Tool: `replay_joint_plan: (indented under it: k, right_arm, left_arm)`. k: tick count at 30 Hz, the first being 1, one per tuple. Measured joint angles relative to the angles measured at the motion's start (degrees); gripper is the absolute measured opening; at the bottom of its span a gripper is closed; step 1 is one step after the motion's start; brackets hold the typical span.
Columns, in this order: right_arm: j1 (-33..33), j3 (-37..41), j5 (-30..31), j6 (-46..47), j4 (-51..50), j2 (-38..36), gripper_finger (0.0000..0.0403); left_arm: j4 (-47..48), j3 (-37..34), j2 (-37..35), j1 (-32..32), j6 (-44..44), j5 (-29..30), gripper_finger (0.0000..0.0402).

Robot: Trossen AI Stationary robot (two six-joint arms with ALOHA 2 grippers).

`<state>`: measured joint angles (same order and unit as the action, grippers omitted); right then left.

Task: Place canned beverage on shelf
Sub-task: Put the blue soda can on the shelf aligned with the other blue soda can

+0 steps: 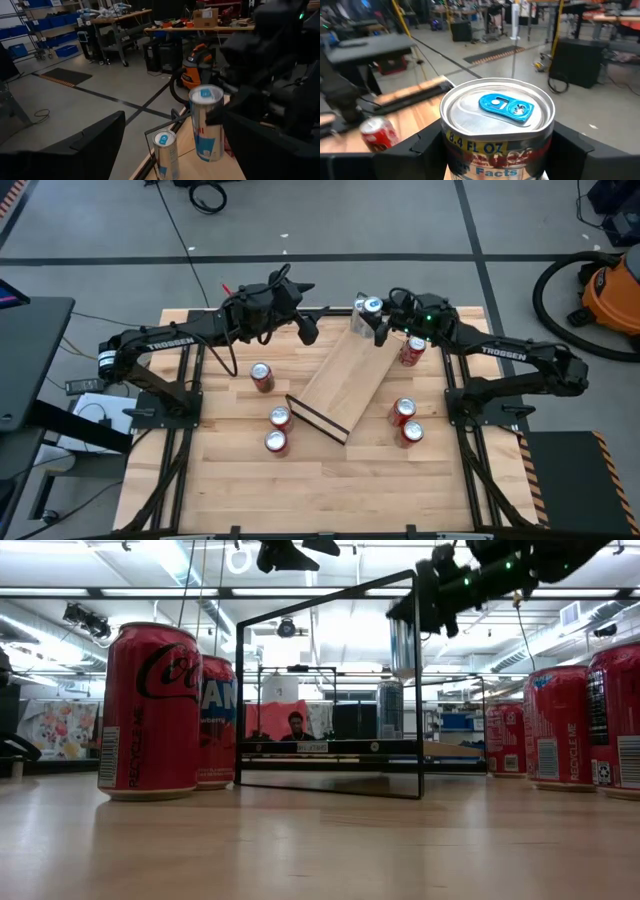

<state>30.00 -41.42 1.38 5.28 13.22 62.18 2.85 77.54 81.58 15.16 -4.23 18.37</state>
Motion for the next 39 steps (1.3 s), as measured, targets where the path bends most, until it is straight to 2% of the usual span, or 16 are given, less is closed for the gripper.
replay_joint_plan:
  k: [13, 21, 30, 39]
  right_arm:
    - [2.05, 13.85, -2.38, 3.68, 11.93, -0.07, 0.0261]
    - [2.10, 20.66, -1.01, 2.49, 16.84, -0.05, 0.0261]
    - [3.36, 24.46, 0.32, 2.49, 22.50, 0.02, 0.0261]
    - [5.33, 25.24, 0.18, 2.07, 23.07, 0.06, 0.0263]
  left_arm:
    - [0.59, 0.00, 0.02, -0.02, 4.12, -0.09, 0.0348]
    - [2.35, 0.00, 0.07, -0.02, 6.59, -0.22, 0.0348]
    - [2.56, 0.00, 0.09, -0.02, 6.67, -0.20, 0.0348]
    - [2.59, 0.00, 0.09, -0.02, 6.63, -0.20, 0.0348]
